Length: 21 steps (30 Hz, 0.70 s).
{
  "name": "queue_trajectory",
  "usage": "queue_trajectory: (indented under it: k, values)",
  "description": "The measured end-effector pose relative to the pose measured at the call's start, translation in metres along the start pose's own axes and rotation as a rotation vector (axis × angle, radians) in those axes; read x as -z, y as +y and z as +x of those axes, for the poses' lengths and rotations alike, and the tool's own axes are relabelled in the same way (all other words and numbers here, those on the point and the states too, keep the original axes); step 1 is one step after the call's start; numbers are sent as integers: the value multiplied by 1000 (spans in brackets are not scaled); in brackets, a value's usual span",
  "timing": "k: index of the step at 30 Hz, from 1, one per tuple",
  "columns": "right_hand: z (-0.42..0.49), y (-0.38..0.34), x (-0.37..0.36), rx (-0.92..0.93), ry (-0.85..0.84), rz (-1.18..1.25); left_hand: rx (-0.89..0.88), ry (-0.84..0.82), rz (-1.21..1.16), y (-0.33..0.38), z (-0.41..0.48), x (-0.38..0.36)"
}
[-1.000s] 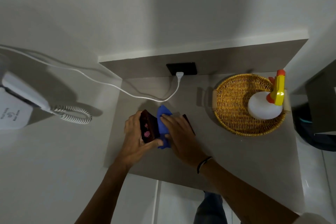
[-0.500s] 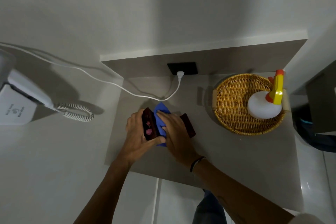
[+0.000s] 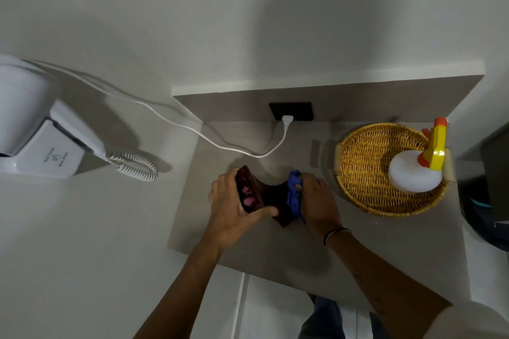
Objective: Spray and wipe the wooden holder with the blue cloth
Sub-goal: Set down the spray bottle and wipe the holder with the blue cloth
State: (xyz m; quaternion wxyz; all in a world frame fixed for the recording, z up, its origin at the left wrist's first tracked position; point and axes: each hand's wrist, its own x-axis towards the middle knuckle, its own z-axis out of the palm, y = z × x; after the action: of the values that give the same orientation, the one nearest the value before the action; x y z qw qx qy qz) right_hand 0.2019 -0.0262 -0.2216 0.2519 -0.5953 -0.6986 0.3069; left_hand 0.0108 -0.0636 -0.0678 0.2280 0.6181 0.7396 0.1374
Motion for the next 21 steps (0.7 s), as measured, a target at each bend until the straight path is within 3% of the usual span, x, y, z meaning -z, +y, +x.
queue_trajectory:
  k: [7,11,14,16,21]
  values:
    - [-4,-17,17,-52,253,400,267,200,372,8,0,-9]
    - [-14,-16,15,-104,235,459,443,174,331,23,6,-19]
    - [-21,-17,10,-131,191,468,471,89,226,25,8,-19]
    - [-24,-16,11,-131,183,495,346,-8,233,17,8,-10]
    - [-30,-16,16,-68,154,555,-227,-306,389,-16,8,23]
